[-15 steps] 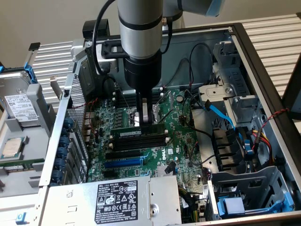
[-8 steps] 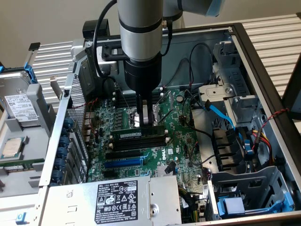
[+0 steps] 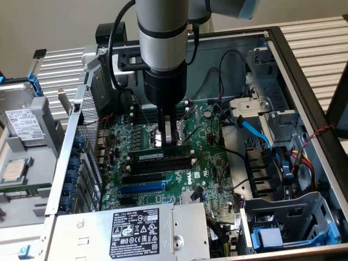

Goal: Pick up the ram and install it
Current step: 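Insert the ram into the slot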

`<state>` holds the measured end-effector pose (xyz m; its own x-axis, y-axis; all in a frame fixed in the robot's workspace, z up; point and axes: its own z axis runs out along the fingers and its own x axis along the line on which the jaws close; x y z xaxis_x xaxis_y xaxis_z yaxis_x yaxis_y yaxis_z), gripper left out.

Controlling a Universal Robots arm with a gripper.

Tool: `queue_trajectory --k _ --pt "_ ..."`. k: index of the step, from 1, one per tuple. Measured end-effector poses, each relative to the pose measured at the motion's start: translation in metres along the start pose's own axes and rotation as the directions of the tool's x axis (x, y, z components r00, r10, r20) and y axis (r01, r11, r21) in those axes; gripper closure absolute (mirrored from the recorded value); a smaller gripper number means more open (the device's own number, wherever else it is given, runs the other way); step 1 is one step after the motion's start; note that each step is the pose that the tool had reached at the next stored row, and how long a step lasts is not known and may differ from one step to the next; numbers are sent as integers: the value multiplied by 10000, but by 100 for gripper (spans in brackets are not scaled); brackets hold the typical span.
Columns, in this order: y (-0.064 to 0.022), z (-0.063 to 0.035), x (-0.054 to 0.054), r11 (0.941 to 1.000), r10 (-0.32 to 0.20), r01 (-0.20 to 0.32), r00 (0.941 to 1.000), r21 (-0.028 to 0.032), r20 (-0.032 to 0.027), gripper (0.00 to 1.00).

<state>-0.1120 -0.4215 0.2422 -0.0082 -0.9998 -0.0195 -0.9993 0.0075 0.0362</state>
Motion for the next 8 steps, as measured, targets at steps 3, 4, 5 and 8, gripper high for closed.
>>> queue_trajectory --k 3,4,5,8 --pt "-1 4 -6 10000 -5 5 10000 -2 -33 87" --pt "-1 7 -6 10000 -7 7 10000 0 -33 87" --pt "-1 12 -7 10000 -7 7 10000 0 -32 87" --pt "-1 29 -6 10000 -6 6 10000 0 -33 87"
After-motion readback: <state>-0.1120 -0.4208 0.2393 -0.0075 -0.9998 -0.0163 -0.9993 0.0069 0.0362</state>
